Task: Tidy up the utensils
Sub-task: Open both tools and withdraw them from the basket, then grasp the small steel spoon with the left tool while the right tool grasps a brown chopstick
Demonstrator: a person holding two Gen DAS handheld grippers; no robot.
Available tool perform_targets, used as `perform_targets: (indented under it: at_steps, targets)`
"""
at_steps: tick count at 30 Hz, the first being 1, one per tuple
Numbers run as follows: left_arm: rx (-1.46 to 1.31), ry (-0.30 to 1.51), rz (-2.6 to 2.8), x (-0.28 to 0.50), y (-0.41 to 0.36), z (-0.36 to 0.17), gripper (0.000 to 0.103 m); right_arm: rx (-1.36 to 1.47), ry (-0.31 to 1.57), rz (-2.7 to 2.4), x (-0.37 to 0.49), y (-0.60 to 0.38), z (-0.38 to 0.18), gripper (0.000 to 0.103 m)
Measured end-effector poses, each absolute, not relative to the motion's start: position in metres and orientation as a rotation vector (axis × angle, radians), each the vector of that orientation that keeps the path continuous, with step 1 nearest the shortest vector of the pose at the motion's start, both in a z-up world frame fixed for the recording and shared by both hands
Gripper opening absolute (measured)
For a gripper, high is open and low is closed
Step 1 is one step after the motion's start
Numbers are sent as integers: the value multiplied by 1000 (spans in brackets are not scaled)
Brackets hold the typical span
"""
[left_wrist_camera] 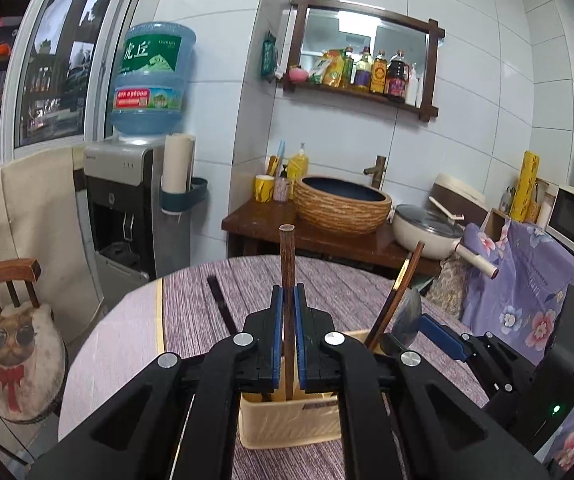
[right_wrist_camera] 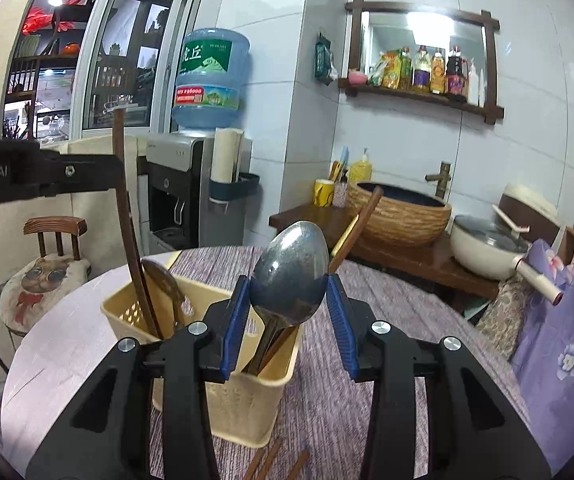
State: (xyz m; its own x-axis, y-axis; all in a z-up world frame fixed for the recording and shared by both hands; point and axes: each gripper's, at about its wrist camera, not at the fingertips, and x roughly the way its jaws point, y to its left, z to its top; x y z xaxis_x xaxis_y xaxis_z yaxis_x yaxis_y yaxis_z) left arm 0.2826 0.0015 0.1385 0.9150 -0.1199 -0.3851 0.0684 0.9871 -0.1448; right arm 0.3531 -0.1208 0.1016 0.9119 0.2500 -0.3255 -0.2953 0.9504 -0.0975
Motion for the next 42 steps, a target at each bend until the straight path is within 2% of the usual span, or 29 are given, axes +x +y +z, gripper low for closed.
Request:
perform_targets:
  at_steps: [6, 7, 9, 10, 12, 14, 20, 32, 42]
  targets:
    - [-119, 451, -117, 282, -3, 119, 6, -138, 379, 322, 353, -120, 84, 40]
    - [-121, 453, -118, 281, -3, 117, 6, -134, 380, 325, 352, -120, 83, 42]
    - [-126, 456, -126, 277, -2, 113, 7, -126, 373, 322, 346, -124, 82, 55]
    - [-123, 459, -128, 276, -2, 112, 9, -122, 367, 322, 344, -126, 82, 57]
    - [-119, 463, -129, 271, -2, 110, 22, -109, 354, 316, 335, -132, 84, 58]
    - [-122, 457, -128, 262, -2, 108, 41, -84, 361, 316, 329, -139, 85, 58]
    - [-100, 479, -130, 232, -4, 92, 57, -11, 470, 289, 314, -163, 74, 58]
    - [-63, 775, -247, 199, -31, 3, 57, 57, 693, 208, 281, -195, 12, 58]
    - [23, 901, -295, 189, -55, -39, 52, 112, 737, 202, 267, -208, -7, 58]
